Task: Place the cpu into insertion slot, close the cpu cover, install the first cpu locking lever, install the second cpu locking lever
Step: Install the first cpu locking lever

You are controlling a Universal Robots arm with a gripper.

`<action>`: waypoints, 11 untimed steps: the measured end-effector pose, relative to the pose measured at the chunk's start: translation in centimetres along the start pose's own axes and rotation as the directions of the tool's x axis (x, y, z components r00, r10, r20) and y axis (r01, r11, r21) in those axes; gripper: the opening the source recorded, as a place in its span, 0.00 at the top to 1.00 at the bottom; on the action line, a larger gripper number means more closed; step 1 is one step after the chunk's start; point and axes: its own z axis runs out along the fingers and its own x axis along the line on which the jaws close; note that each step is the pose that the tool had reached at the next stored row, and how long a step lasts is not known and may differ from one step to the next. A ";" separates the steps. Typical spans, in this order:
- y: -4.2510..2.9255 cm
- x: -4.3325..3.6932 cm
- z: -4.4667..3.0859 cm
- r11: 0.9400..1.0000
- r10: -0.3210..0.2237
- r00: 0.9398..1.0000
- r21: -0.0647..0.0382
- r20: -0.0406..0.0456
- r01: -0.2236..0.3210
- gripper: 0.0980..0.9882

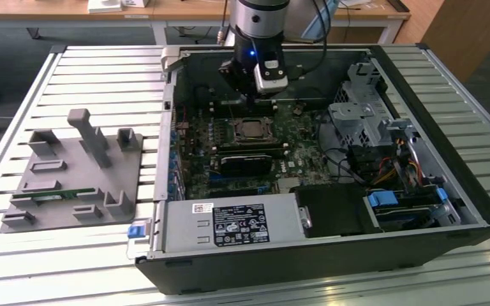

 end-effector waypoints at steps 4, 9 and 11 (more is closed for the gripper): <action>0.00 0.00 0.01 0.997 -0.074 0.997 0.002 -0.005 0.074 0.99; 0.00 0.00 0.02 0.987 -0.163 0.987 0.004 -0.010 0.163 0.99; 0.00 0.00 0.02 0.980 -0.198 0.980 0.005 -0.013 0.198 0.99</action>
